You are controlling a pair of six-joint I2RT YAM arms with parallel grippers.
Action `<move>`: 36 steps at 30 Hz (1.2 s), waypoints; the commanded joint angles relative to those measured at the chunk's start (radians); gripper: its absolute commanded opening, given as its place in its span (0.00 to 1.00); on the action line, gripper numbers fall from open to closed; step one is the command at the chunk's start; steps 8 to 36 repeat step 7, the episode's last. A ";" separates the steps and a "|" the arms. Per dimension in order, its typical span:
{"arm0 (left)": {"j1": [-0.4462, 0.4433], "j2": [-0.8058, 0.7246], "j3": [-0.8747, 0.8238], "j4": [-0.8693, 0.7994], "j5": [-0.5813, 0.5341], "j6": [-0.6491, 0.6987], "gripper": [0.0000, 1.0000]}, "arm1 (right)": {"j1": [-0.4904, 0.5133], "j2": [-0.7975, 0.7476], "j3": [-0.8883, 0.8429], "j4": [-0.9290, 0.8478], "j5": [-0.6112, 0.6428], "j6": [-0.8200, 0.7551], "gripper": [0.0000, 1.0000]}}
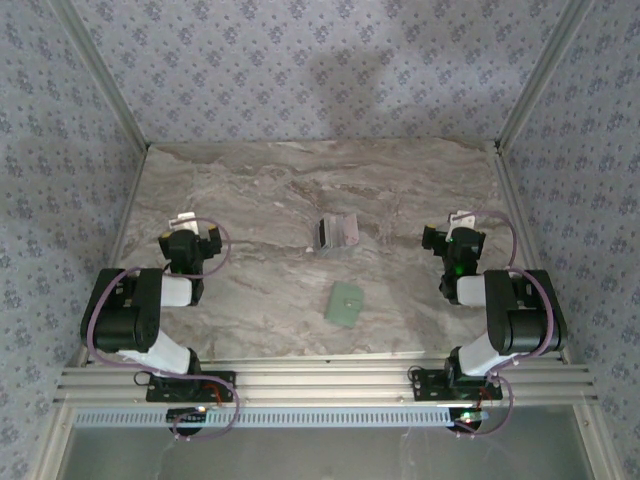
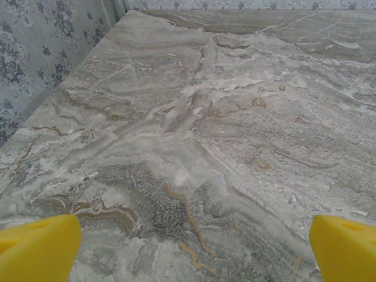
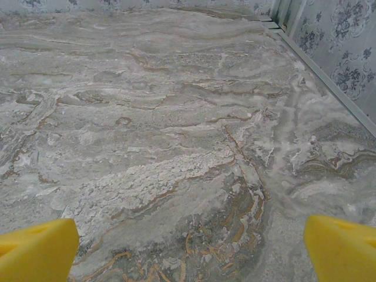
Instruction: Put the credit cards into the card holder
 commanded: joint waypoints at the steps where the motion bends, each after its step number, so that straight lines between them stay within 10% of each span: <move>1: 0.018 -0.005 0.034 -0.014 0.071 0.010 1.00 | 0.003 0.005 0.003 0.023 -0.002 -0.017 1.00; 36: 0.031 -0.007 0.041 -0.033 0.195 0.046 1.00 | 0.003 0.005 0.003 0.023 -0.003 -0.017 1.00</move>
